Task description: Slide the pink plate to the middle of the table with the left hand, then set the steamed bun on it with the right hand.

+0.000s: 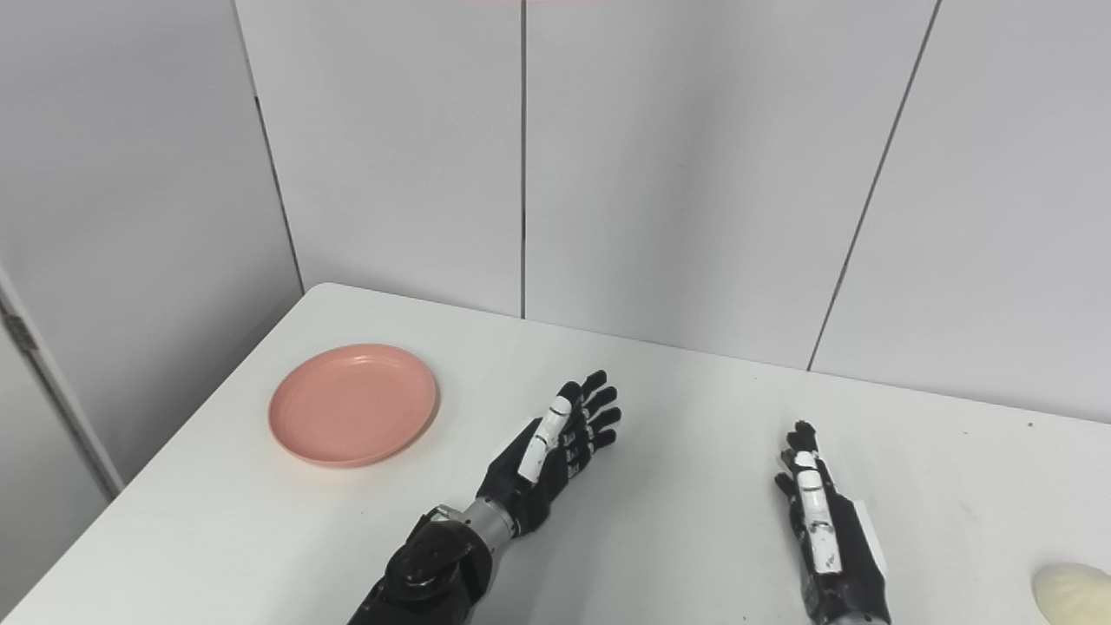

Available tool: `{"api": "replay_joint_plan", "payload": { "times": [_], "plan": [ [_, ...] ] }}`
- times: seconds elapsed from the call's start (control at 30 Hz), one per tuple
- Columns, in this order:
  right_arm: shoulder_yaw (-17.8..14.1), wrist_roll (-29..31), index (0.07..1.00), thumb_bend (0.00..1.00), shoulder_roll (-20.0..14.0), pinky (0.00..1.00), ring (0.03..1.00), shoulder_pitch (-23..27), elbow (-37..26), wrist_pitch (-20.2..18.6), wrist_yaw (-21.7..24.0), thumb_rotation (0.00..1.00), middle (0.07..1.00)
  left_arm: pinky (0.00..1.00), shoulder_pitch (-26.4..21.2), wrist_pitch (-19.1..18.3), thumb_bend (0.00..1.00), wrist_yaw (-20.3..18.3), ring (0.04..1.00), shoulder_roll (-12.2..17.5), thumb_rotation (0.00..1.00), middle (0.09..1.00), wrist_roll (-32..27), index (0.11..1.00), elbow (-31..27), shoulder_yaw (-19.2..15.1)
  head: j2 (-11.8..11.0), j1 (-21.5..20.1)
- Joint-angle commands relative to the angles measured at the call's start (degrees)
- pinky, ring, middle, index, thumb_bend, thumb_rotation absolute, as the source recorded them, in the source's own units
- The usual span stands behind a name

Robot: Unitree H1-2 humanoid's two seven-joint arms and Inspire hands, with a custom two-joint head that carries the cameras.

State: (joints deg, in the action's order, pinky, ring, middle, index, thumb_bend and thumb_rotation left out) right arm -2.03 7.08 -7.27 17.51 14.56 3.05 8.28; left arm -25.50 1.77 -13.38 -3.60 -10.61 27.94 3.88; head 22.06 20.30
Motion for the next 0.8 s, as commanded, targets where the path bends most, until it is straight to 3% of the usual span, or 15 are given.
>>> {"api": "replay_joint_plan", "payload": {
  "times": [0.0, 0.27, 0.57, 0.77],
  "plan": [
    [-0.5, 0.4, 1.0, 0.15, -0.7, 1.0, 1.0, -1.5, 0.9, 0.5, 0.5, 1.0, 1.0, 0.96, 4.0, -3.9, 0.66, 1.7, 0.975, 0.0, 1.0, 0.998, 1.9, 1.0, 4.5, 0.3, 0.0, 0.2],
    [-0.5, 0.3, 1.0, 0.14, -0.8, 1.0, 0.999, -1.1, 0.9, -0.2, 0.3, 1.0, 1.0, 0.98, 4.1, -4.2, 0.66, 2.1, 0.986, -0.2, 1.0, 1.0, 1.5, 1.0, 0.6, -0.7, -0.1, 0.3],
    [-1.1, 0.8, 1.0, 0.14, -1.0, 1.0, 0.996, -0.3, 2.4, 0.3, 0.4, 1.0, 1.0, 1.0, 5.3, -8.4, 0.62, 3.1, 0.997, -0.8, 1.0, 1.0, 0.7, 1.0, -13.2, -2.3, -0.7, 0.8],
    [-1.2, 1.3, 1.0, 0.13, -1.5, 1.0, 1.0, 0.3, 3.4, 0.7, 1.4, 1.0, 1.0, 0.99, 5.9, -12.3, 0.67, 4.9, 0.98, -1.4, 1.0, 0.99, -0.6, 1.0, -24.2, -4.0, -0.7, 1.3]
  ]
}}
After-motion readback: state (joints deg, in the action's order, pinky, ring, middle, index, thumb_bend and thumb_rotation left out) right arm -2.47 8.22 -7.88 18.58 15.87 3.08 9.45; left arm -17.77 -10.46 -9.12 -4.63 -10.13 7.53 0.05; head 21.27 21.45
